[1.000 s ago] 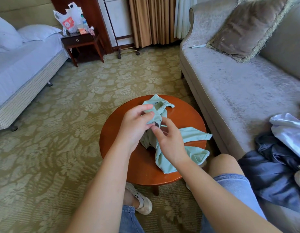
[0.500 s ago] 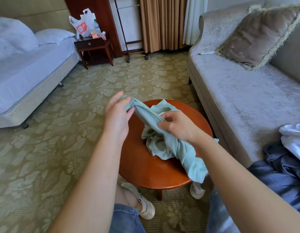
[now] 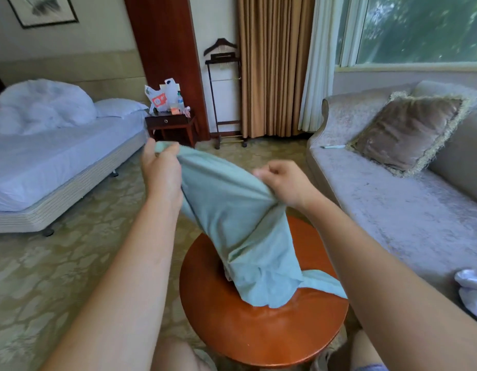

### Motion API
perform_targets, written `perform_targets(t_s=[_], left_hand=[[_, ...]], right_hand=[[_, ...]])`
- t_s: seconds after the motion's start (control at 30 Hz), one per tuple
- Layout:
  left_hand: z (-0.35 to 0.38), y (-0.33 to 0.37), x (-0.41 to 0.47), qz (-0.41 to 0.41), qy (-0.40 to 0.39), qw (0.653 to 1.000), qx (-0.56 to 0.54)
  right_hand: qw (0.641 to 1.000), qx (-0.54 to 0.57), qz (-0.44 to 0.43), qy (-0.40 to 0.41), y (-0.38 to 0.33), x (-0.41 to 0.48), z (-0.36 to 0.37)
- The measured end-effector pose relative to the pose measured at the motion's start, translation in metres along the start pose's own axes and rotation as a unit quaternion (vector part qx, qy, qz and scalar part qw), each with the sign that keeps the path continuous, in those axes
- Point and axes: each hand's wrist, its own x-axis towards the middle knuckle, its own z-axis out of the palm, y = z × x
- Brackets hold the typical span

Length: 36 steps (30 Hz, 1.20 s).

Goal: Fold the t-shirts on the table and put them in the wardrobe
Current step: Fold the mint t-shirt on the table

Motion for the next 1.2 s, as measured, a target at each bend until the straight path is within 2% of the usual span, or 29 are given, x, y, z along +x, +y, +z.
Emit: perform_targets(t_s=[0.1,0.23,0.3,0.37,0.43,0.47,0.53,0.6,0.67,0.77,0.9,1.07,1.2], left_hand=[[-0.010,-0.031,-0.006,-0.055,-0.003,0.997,0.059],[-0.020,-0.065,-0.010,-0.106,0.032,0.992,0.067],[-0.021,-0.076,-0.010,-0.085,0.056,0.993,0.058],[-0.016,-0.085,-0.017,-0.062,0.048,0.992,0.101],[-0.008,-0.096,-0.027,-0.055,-0.029,0.984,0.165],[-0.005,-0.102,-0.035,-0.060,-0.101,0.972,0.203],[0.002,-0.110,-0.047,-0.076,-0.269,0.914,0.294],[0.006,-0.118,-0.054,-0.088,-0.396,0.842,0.355],[0.007,-0.120,-0.058,-0.103,-0.476,0.789,0.374],[0.007,-0.122,-0.056,-0.088,-0.512,0.761,0.388],[0.006,-0.122,-0.054,-0.039,-0.490,0.768,0.411],[0.002,-0.131,-0.042,-0.045,-0.406,0.827,0.387],[-0.001,-0.139,-0.036,-0.074,-0.304,0.877,0.365]], right_hand=[[0.993,0.064,0.057,-0.081,0.039,-0.028,0.011],[0.973,0.067,0.129,-0.182,0.080,-0.058,0.016],[0.968,0.097,0.161,-0.164,0.094,-0.069,0.014],[0.966,0.128,0.183,-0.128,0.101,-0.073,0.013],[0.970,0.135,0.171,-0.108,0.101,-0.072,0.014],[0.972,0.134,0.159,-0.104,0.099,-0.071,0.015],[0.977,0.130,0.131,-0.107,0.091,-0.067,0.017],[0.982,0.114,0.104,-0.113,0.084,-0.065,0.018],[0.984,0.105,0.090,-0.109,0.081,-0.064,0.017],[0.979,0.134,0.099,-0.116,0.085,-0.066,0.013],[0.970,0.186,0.118,-0.107,0.092,-0.069,0.011],[0.951,0.187,0.187,-0.159,0.109,-0.079,0.009],[0.945,0.174,0.224,-0.163,0.127,-0.089,0.009]])
